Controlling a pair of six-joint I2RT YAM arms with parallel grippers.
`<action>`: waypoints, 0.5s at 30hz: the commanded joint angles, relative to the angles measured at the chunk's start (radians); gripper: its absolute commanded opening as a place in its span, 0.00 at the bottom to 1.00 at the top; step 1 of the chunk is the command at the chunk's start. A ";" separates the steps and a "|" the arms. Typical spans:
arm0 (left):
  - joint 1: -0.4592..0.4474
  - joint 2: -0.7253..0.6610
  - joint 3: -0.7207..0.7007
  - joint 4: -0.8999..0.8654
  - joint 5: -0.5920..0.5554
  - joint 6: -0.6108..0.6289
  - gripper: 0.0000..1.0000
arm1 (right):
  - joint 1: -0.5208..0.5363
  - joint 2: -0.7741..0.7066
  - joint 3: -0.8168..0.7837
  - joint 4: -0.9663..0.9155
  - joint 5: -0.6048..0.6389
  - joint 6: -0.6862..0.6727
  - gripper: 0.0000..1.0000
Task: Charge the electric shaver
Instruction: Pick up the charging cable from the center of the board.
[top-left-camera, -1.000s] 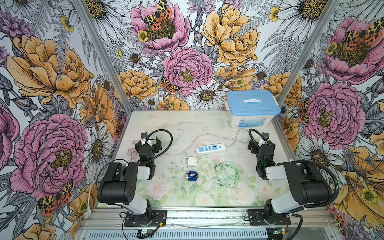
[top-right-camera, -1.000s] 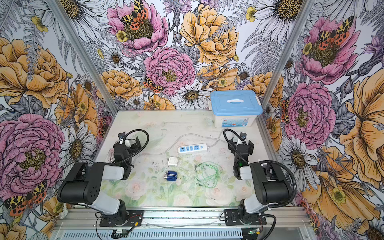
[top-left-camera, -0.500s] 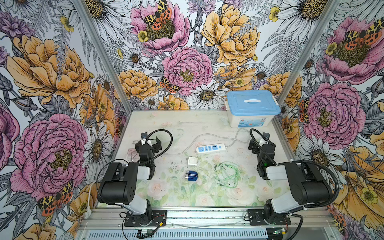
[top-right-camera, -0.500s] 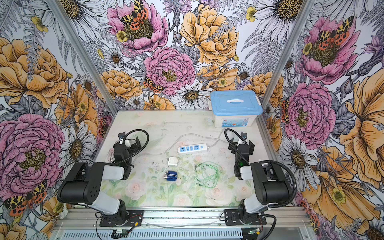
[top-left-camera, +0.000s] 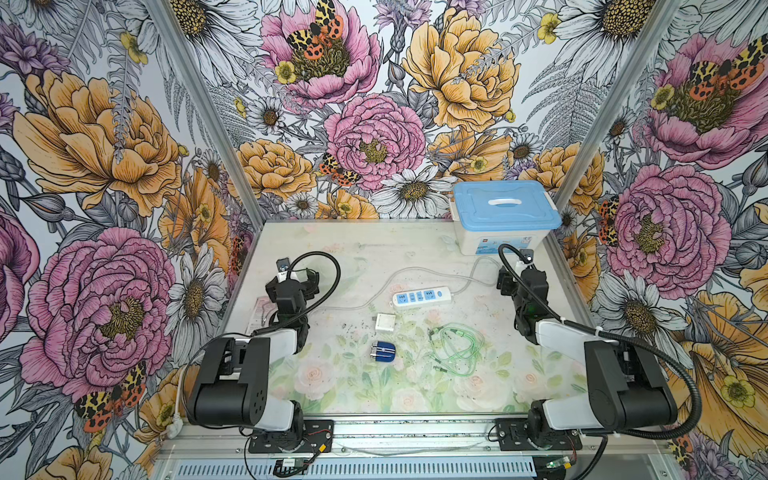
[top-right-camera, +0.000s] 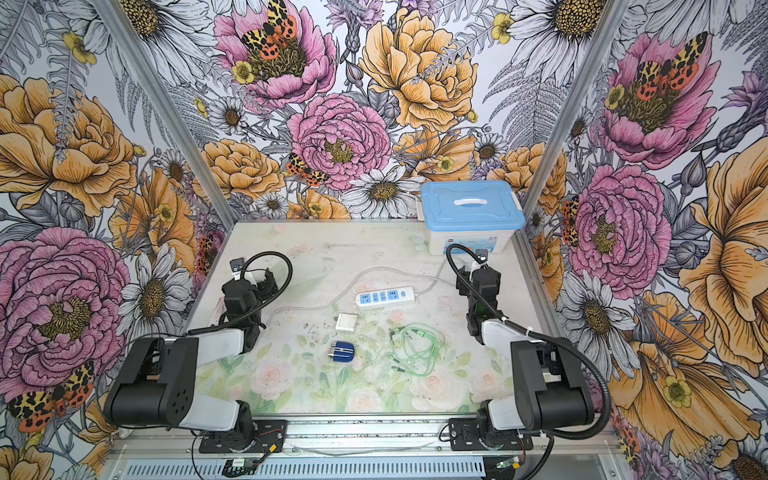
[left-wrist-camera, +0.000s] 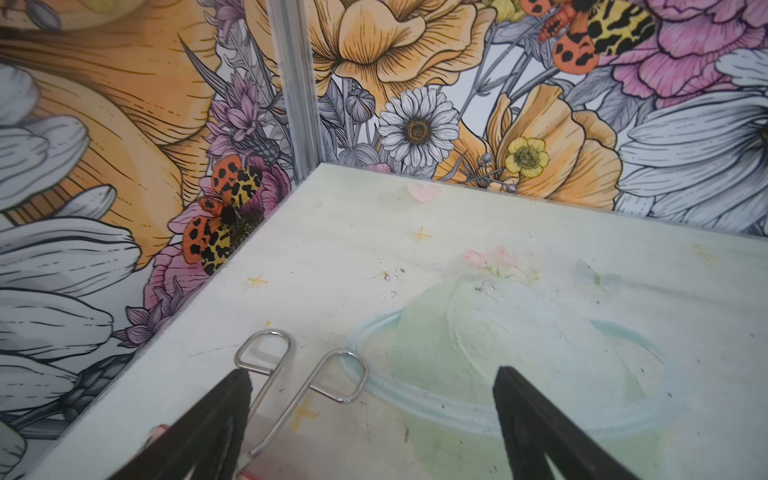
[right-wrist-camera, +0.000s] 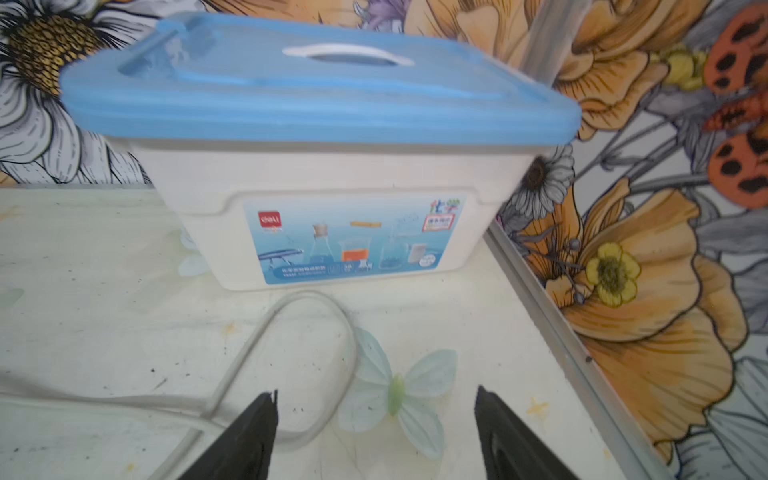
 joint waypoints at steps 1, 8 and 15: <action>-0.047 -0.077 0.098 -0.262 -0.109 -0.068 0.92 | 0.063 -0.073 0.086 -0.332 -0.114 -0.051 0.77; -0.130 -0.117 0.297 -0.653 0.094 -0.347 0.88 | 0.219 -0.102 0.127 -0.550 -0.330 -0.039 0.64; -0.189 -0.177 0.478 -0.943 0.285 -0.255 0.89 | 0.371 -0.030 0.178 -0.728 -0.413 -0.027 0.56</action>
